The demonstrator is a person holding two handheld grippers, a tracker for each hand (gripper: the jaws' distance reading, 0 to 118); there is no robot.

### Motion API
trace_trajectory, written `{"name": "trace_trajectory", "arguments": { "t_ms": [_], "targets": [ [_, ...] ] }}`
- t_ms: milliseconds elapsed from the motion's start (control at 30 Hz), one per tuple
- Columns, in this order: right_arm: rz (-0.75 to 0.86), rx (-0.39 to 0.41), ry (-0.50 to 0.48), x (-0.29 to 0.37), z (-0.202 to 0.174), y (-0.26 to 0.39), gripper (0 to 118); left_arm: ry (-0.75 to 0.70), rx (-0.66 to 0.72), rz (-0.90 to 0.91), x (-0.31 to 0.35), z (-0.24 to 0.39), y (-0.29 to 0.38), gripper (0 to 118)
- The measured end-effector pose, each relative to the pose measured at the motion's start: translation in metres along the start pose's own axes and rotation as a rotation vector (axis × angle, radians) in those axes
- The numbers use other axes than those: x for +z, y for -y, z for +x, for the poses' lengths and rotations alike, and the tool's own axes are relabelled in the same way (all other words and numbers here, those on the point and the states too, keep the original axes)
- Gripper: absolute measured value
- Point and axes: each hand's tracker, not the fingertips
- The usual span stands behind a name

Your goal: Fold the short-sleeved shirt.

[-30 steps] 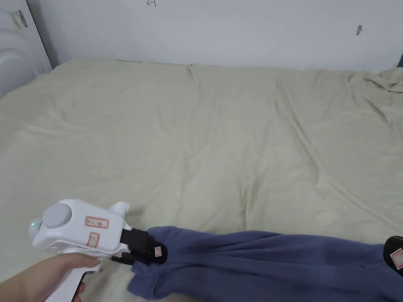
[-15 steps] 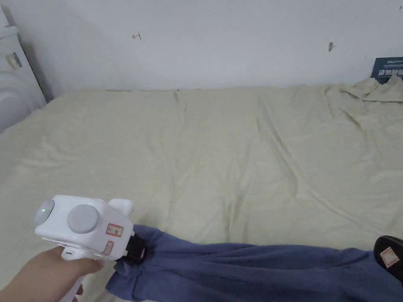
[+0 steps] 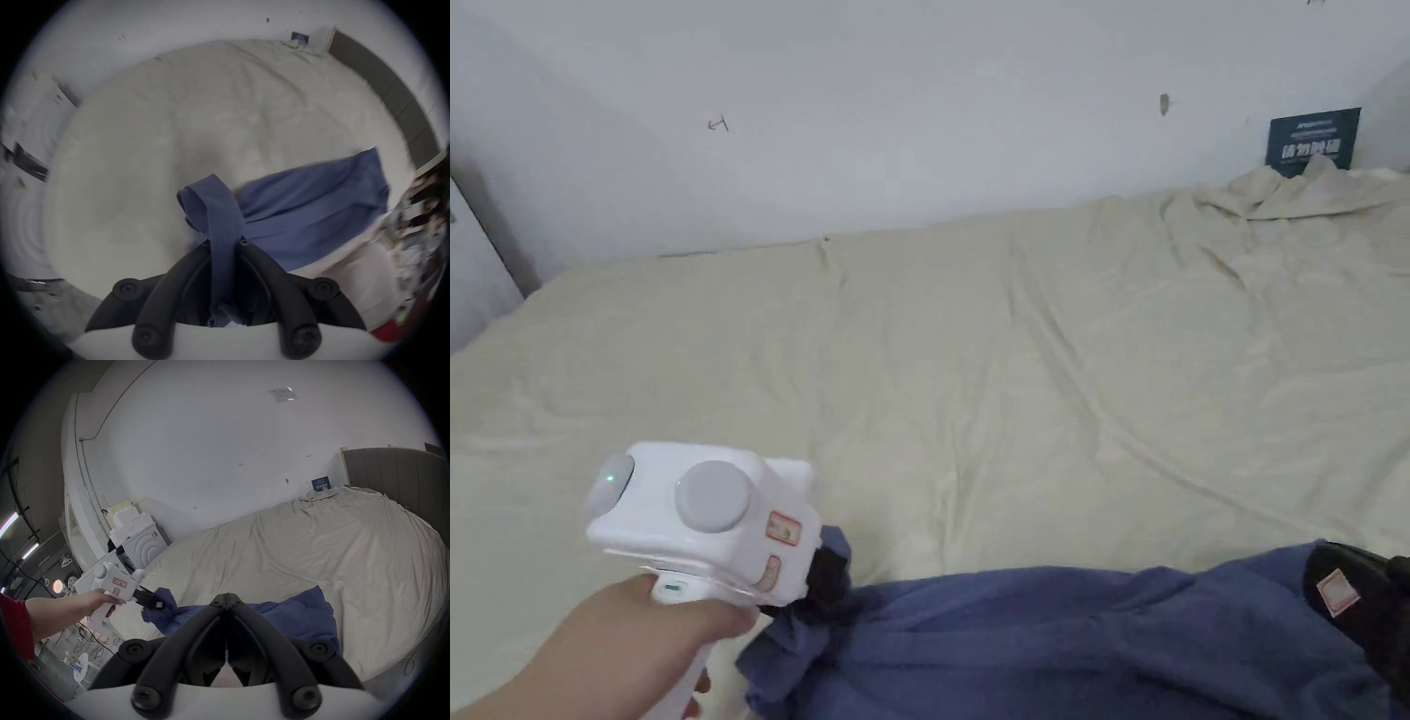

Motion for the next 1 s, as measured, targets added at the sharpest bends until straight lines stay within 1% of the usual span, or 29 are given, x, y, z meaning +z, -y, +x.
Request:
{"name": "trace_trajectory", "arguments": {
  "t_ms": [67,100,200,233,300,333,367,400,433,467,533,567,600,633,667,700,733,800,833,900,933,967,1000],
  "targets": [
    [0.006,-0.011,0.005,0.002,0.005,0.001,2,0.163,0.087,-0.041,-0.022,0.027,-0.007,8],
    [0.007,-0.016,0.009,0.003,0.007,0.001,2,0.214,0.109,-0.053,-0.032,0.037,-0.009,8],
    [0.015,-0.026,0.016,0.008,0.013,0.0,2,0.318,0.145,-0.06,-0.063,0.07,-0.017,8],
    [0.019,-0.028,0.02,0.01,0.014,-0.001,2,0.33,0.167,-0.066,-0.071,0.078,-0.019,8],
    [0.025,-0.031,0.028,0.012,0.018,-0.002,2,0.328,0.164,-0.062,-0.083,0.09,-0.02,10],
    [0.029,-0.034,0.031,0.014,0.018,-0.003,2,0.327,0.157,-0.062,-0.089,0.096,-0.02,18],
    [0.033,-0.038,0.032,0.015,0.02,-0.004,2,0.324,0.15,-0.056,-0.093,0.099,-0.02,39],
    [0.037,-0.043,0.033,0.015,0.021,-0.004,2,0.333,0.155,-0.046,-0.096,0.098,-0.019,69],
    [0.042,-0.047,0.034,0.016,0.023,-0.004,2,0.392,0.178,-0.06,-0.1,0.101,-0.019,104],
    [0.044,-0.05,0.034,0.016,0.025,-0.004,2,0.431,0.194,-0.091,-0.105,0.102,-0.017,114],
    [0.047,-0.059,0.036,0.015,0.027,-0.003,2,0.511,0.216,-0.091,-0.107,0.104,-0.016,113],
    [0.046,-0.067,0.034,0.014,0.028,-0.002,2,0.604,0.232,-0.055,-0.104,0.099,-0.017,113],
    [0.045,-0.074,0.032,0.013,0.029,-0.002,2,0.696,0.243,-0.059,-0.102,0.099,-0.017,113],
    [0.043,-0.081,0.029,0.013,0.03,-0.001,2,0.759,0.262,-0.04,-0.097,0.097,-0.015,113],
    [0.04,-0.087,0.026,0.012,0.03,-0.001,2,0.797,0.281,-0.004,-0.09,0.095,-0.013,113],
    [0.038,-0.089,0.024,0.012,0.03,0.0,2,0.805,0.296,0.021,-0.08,0.093,-0.013,113],
    [0.037,-0.09,0.022,0.012,0.03,0.0,2,0.782,0.303,0.051,-0.07,0.089,-0.011,113],
    [0.035,-0.086,0.022,0.012,0.03,0.0,2,0.685,0.302,0.127,-0.049,0.082,-0.003,113],
    [0.035,-0.085,0.019,0.012,0.03,0.001,2,0.632,0.31,0.166,-0.038,0.079,0.002,113],
    [0.037,-0.088,0.015,0.012,0.031,0.002,2,0.499,0.28,0.202,-0.022,0.075,0.012,112],
    [0.039,-0.091,0.011,0.012,0.032,0.003,2,0.437,0.249,0.226,-0.016,0.074,0.018,103],
    [0.04,-0.094,0.01,0.012,0.032,0.003,2,0.389,0.22,0.255,-0.013,0.073,0.025,80],
    [0.041,-0.097,0.008,0.012,0.033,0.003,2,0.326,0.224,0.269,-0.014,0.074,0.03,44]
  ]
}}
